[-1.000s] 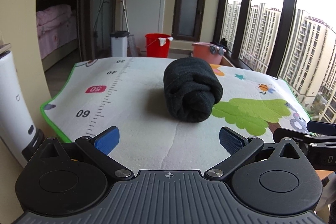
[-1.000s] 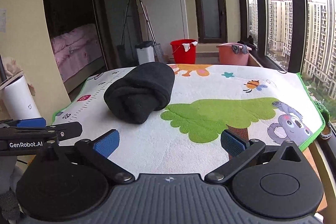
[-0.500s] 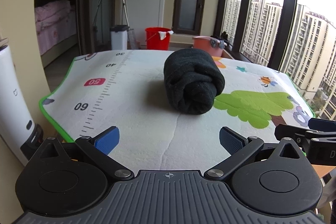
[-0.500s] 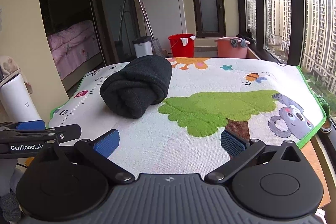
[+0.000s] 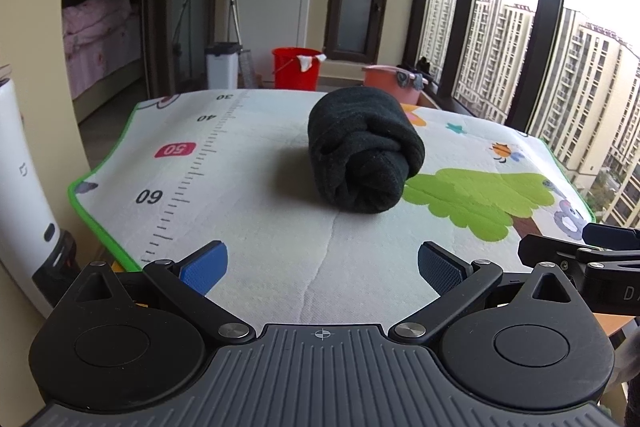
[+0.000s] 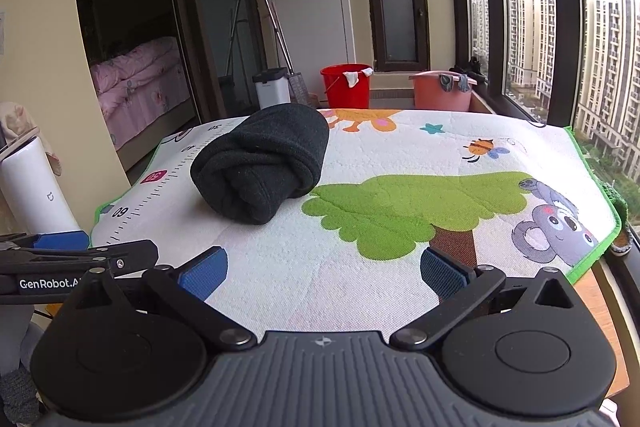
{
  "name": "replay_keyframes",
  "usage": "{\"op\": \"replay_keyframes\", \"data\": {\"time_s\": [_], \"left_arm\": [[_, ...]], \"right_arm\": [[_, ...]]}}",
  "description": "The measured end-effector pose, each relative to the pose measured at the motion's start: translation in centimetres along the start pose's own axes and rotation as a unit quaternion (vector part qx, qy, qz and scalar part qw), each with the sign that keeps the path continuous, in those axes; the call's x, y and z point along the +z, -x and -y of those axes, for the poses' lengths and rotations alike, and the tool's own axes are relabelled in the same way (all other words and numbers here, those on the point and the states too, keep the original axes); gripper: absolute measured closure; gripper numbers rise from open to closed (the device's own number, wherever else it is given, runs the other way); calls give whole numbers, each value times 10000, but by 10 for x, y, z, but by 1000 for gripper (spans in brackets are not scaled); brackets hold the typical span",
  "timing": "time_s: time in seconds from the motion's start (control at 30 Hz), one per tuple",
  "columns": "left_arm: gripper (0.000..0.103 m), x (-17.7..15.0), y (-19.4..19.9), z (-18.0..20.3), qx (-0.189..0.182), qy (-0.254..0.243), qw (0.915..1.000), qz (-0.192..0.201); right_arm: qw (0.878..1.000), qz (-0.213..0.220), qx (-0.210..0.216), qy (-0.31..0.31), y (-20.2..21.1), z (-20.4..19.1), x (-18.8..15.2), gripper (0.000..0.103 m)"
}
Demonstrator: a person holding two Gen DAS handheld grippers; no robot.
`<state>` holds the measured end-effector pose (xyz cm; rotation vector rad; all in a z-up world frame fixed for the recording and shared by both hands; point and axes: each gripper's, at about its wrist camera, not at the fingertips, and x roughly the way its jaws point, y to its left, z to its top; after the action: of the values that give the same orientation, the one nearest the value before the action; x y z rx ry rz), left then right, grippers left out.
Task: Fold clothes
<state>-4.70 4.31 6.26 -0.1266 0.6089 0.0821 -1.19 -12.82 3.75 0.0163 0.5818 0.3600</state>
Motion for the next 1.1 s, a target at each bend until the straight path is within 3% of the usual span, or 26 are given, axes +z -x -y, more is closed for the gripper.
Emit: {"op": "replay_keyframes", "data": {"time_s": [1.1], "left_arm": [[0,1,-10,-2,-169,65,9998,-76]], "right_arm": [[9999,87,117,-9,-3,0,-1,0]]}}
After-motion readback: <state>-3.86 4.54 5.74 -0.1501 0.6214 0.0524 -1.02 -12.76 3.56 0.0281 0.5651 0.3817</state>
